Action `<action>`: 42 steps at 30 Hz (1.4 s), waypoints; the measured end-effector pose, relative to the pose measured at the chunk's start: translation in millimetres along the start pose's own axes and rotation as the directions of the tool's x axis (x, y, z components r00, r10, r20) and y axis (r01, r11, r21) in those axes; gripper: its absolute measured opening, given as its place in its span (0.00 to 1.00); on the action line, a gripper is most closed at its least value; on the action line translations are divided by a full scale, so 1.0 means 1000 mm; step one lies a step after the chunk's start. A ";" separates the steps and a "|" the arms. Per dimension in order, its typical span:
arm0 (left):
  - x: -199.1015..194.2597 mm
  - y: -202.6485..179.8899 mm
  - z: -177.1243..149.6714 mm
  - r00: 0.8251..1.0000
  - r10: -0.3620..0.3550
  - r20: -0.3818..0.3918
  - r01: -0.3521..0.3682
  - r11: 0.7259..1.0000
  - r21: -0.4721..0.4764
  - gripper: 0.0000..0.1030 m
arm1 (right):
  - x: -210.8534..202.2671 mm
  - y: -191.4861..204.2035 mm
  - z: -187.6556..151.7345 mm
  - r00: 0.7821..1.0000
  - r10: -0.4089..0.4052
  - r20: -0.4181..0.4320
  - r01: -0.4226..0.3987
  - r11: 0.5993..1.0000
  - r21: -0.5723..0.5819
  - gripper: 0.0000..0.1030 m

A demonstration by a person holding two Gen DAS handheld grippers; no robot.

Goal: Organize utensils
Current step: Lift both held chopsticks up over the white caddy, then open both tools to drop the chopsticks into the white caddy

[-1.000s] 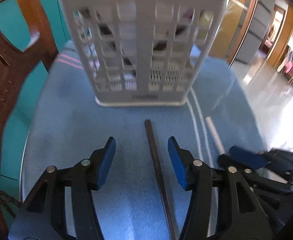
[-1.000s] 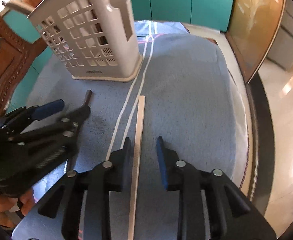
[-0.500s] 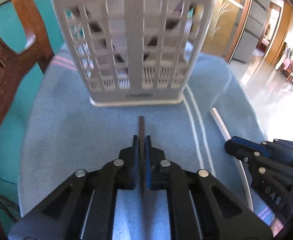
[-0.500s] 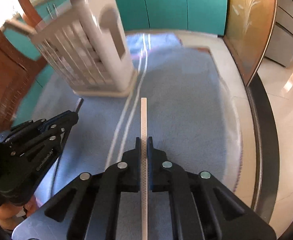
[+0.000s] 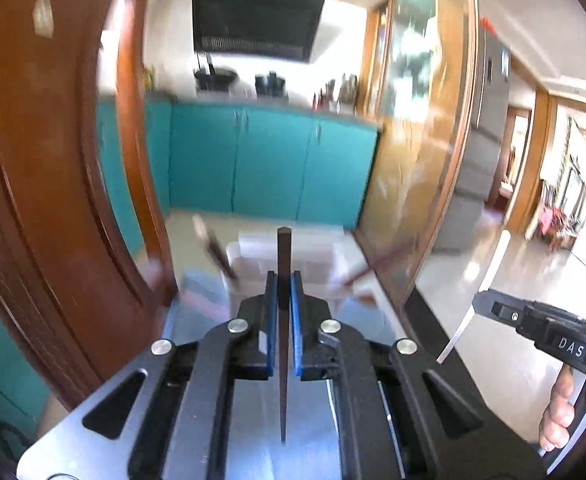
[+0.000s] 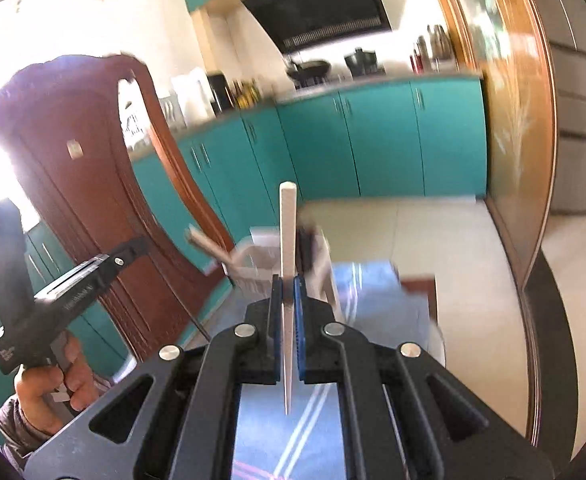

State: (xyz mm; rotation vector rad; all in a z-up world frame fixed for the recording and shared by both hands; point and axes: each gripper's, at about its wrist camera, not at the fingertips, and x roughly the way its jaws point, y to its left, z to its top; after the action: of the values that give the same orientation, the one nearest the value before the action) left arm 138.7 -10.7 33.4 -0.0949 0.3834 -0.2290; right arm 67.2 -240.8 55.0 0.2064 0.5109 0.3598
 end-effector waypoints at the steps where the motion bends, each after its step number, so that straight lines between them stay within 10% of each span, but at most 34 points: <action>1: -0.008 0.002 0.010 0.999 0.002 0.034 -0.002 1.000 -0.006 0.07 | -0.001 0.004 0.014 1.000 -0.002 0.023 0.002 1.000 -0.003 0.06; 12: -0.021 0.028 0.093 0.946 0.096 0.311 -0.035 0.980 -0.197 0.07 | 0.010 0.023 0.091 0.981 -0.019 0.191 0.018 1.000 0.008 0.06; 18: 0.021 0.028 0.087 0.954 0.136 0.266 -0.085 0.977 -0.193 0.07 | 0.040 0.023 0.093 0.952 -0.084 0.294 0.087 0.996 0.004 0.06; 37: 0.086 0.009 0.053 0.979 0.148 0.137 -0.143 0.989 -0.044 0.07 | 0.114 0.008 0.064 0.975 -0.149 0.162 0.154 0.988 -0.020 0.06; 42: 0.083 0.007 0.055 0.978 0.159 0.137 -0.157 0.987 -0.023 0.13 | 0.091 0.013 0.062 0.968 -0.150 0.203 0.158 0.987 -0.023 0.37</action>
State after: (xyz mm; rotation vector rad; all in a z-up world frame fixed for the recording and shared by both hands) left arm 236.2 -21.1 53.3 -0.0907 0.2523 -0.0625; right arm 169.1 -200.0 72.2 0.1620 0.3173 0.1944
